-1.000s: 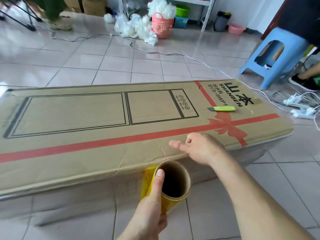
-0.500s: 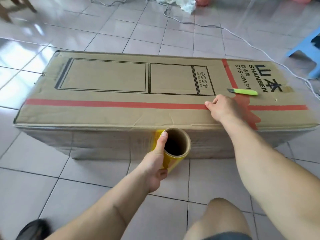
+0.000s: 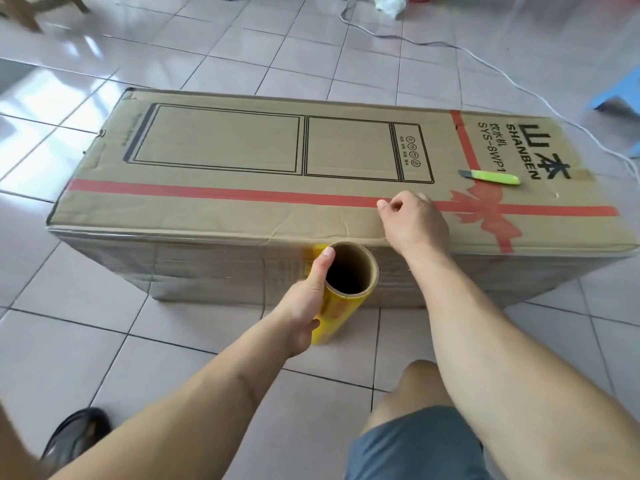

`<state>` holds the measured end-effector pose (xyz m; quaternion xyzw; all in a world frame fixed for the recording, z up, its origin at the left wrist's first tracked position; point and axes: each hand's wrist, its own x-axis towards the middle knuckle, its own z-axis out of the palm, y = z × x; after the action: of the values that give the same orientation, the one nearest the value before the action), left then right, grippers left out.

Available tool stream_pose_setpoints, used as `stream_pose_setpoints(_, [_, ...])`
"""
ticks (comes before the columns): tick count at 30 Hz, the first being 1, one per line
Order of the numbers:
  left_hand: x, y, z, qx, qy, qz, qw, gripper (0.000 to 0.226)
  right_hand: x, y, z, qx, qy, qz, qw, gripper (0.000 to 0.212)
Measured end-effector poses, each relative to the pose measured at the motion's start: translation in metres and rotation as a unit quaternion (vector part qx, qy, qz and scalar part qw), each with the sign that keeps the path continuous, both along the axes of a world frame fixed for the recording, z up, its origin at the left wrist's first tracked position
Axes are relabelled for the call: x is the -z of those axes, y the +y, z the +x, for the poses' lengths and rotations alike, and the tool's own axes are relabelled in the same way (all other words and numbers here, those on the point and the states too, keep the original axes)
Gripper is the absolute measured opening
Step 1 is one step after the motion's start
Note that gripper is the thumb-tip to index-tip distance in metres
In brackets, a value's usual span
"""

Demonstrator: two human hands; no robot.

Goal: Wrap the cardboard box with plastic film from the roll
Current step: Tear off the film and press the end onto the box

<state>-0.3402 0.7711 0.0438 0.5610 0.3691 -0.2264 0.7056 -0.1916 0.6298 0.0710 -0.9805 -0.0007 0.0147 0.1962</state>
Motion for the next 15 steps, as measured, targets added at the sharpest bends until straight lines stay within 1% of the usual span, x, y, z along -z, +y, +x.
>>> stream_pose_setpoints(2, [0.002, -0.007, -0.001, -0.018, -0.017, -0.012, 1.0, 0.078, -0.003, 0.01, -0.018, -0.039, 0.019, 0.036, 0.998, 0.032])
stream_pose_setpoints(4, [0.001, -0.014, -0.003, -0.035, -0.023, -0.021, 0.999, 0.067, -0.009, 0.014, -0.033, -0.075, 0.044, 0.076, 0.993, 0.033])
stream_pose_setpoints(6, [0.0, -0.014, -0.004, -0.041, -0.035, -0.025, 0.998, 0.064, -0.015, 0.018, -0.045, -0.112, 0.07, 0.102, 0.986, 0.033])
stream_pose_setpoints(9, [0.005, -0.013, -0.007, -0.029, -0.056, -0.05, 0.997, 0.061, -0.01, 0.021, -0.06, -0.147, 0.079, 0.093, 0.982, 0.028])
stream_pose_setpoints(12, [0.019, 0.001, -0.013, -0.017, -0.06, -0.059, 0.996, 0.068, 0.008, 0.019, -0.07, -0.154, 0.038, 0.121, 0.98, 0.025])
stream_pose_setpoints(14, [0.027, 0.01, -0.014, 0.009, -0.057, -0.015, 0.998, 0.079, 0.015, 0.019, -0.071, -0.158, 0.024, 0.131, 0.979, 0.028])
stream_pose_setpoints(15, [0.03, 0.014, -0.014, 0.028, -0.057, 0.025, 0.998, 0.084, 0.016, 0.02, -0.071, -0.161, 0.022, 0.126, 0.979, 0.033])
